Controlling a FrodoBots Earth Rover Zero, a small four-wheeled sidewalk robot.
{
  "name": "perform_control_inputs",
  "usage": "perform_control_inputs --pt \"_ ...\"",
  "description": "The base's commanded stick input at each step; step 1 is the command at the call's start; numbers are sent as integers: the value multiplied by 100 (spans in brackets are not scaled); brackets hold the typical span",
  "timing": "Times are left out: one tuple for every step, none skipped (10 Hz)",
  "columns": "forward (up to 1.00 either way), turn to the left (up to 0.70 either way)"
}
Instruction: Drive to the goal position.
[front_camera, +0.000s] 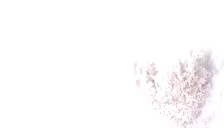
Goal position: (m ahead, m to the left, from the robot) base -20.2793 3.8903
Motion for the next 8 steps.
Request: perform_control_inputs --pt "0 16" --pt "0 15" --pt "0 17" --pt "0 1" --pt "0 0" --pt "0 0" --pt "0 0" --pt "0 0"
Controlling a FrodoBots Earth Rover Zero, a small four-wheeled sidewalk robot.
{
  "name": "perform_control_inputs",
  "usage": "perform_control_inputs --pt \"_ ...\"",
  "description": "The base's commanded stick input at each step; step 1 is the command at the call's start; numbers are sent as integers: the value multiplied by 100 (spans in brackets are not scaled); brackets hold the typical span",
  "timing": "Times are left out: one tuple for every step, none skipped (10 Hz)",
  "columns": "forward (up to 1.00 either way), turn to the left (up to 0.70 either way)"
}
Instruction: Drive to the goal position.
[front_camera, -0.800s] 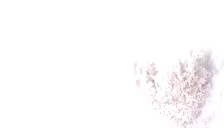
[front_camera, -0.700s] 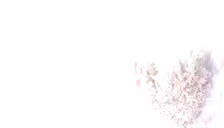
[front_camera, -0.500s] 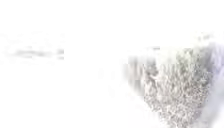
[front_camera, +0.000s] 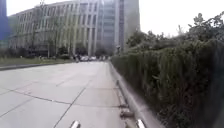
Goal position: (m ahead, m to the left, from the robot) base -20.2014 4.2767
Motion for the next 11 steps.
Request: perform_control_inputs --pt "0 0" --pt "0 0" --pt "0 0" --pt "0 0" --pt "0 81" --pt "0 98" --pt "0 100" --pt "0 100" --pt "0 100" --pt "0 100" --pt "0 100"
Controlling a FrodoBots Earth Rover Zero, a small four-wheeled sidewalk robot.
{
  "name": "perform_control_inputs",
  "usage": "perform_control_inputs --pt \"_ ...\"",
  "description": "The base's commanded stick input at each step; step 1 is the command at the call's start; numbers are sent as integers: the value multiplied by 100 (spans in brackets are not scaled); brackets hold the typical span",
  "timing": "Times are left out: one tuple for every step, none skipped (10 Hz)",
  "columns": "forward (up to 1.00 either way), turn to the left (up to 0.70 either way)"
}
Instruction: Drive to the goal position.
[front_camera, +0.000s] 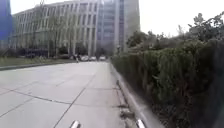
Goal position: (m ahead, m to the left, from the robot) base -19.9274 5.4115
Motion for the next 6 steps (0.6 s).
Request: perform_control_inputs --pt "0 100" --pt "0 100" --pt "0 100" --pt "0 100" --pt "0 100" --pt "0 100"
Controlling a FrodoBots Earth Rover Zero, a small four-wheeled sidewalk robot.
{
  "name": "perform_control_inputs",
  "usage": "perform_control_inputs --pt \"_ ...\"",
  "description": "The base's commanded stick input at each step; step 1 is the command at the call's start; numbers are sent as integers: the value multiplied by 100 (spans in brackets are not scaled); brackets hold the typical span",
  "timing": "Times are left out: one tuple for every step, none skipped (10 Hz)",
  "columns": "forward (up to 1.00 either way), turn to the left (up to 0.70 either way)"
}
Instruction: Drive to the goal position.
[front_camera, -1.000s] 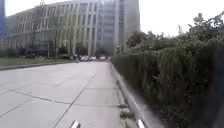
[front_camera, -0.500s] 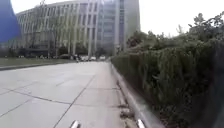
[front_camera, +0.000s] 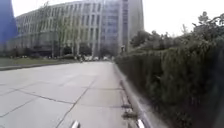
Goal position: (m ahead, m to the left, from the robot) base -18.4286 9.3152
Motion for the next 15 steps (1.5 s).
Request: perform_control_inputs --pt "0 100" --pt "0 100" --pt "0 100" --pt "0 100" --pt "0 100" --pt "0 100" --pt "0 100" --pt "0 100" --pt "0 100" --pt "0 100" --pt "0 100" --pt "0 100" --pt "0 100" --pt "0 100" --pt "0 100"
